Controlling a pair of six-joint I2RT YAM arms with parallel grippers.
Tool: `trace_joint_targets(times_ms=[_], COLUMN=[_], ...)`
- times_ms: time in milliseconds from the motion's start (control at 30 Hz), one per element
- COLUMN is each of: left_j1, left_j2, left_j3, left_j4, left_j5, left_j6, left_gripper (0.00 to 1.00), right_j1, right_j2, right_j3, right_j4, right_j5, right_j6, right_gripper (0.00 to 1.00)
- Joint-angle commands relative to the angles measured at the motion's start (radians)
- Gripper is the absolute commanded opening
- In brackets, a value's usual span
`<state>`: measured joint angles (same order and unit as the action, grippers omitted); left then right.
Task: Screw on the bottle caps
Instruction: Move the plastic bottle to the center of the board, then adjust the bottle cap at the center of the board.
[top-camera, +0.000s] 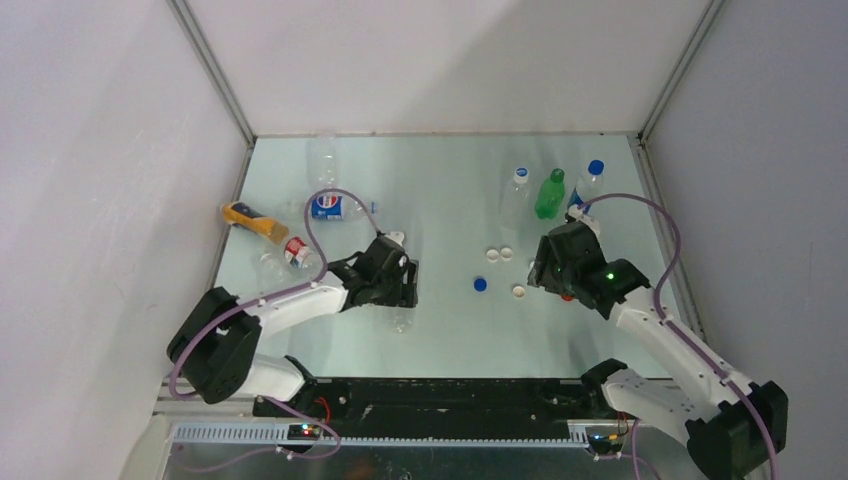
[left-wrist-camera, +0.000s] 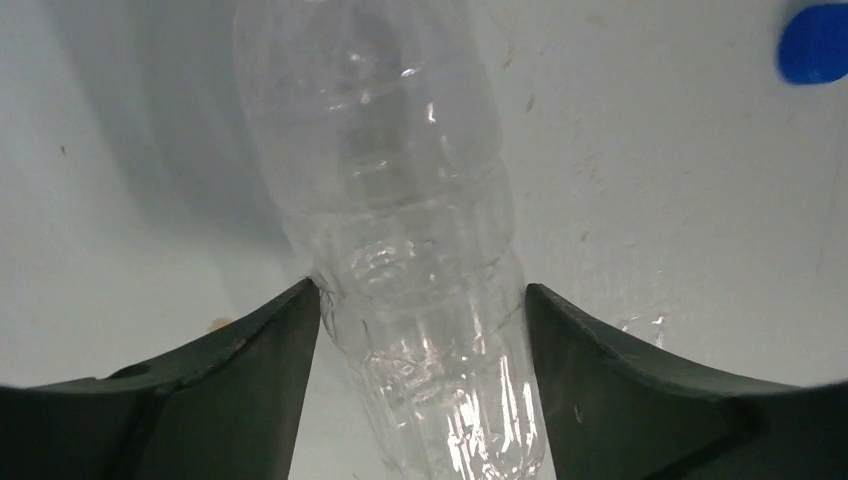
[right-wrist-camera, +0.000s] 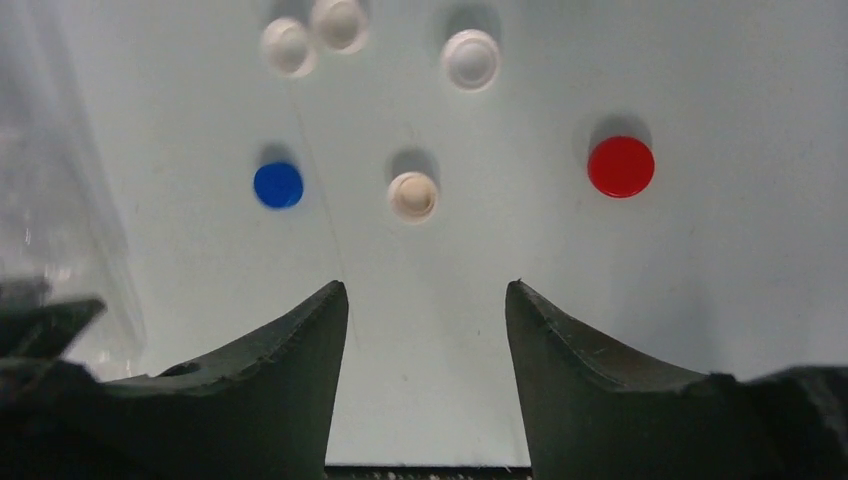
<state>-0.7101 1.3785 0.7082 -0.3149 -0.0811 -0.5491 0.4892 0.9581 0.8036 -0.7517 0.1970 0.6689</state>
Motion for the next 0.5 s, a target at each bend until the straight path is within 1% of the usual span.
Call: trace_joint_targets(times_ms=[0, 33, 67, 133, 300, 467], left_j1=[-0.009, -0.009, -0.008, -0.009, -0.008, -0.009], left_j2=[-0.056, -0.074, -0.112, -0.178, -0.334, -0.437], left_j3=[-0.043, -0.042, -0.039, -0.033, -0.018, -0.017], left_j4=[-0.058, -0.063, -0.071, -0.082, -0.096, -0.09], left_j5=[0.005, -0.005, -0.025, -0.056, -0.099, -0.105], left_j6=[0.021, 0.02, 0.019, 0.018, 0.029, 0.051], left_gripper=[0.86, 0.89, 0.95, 0.99, 1.0, 1.0], right_j1=[-0.053, -0.063, -0.082, -0.106, -0.131, -0.142], right_j2=[0.066, 0.08, 0.11, 0.149, 0.263, 0.343], right_j3=[-0.039, -0.048, -0.05, -0.054, -0.058, -0.074], right_j4=[0.146, 0.175, 0.187, 0.228, 0.311, 0.371], right_j5=[0.118, 0.122, 0.128, 0.128, 0.177, 0.22], right_j6=[0.16, 0.173, 0.176, 0.187, 0.224, 0.277], right_gripper=[0.56, 0.54, 0.5, 0.45, 0.37, 0.32])
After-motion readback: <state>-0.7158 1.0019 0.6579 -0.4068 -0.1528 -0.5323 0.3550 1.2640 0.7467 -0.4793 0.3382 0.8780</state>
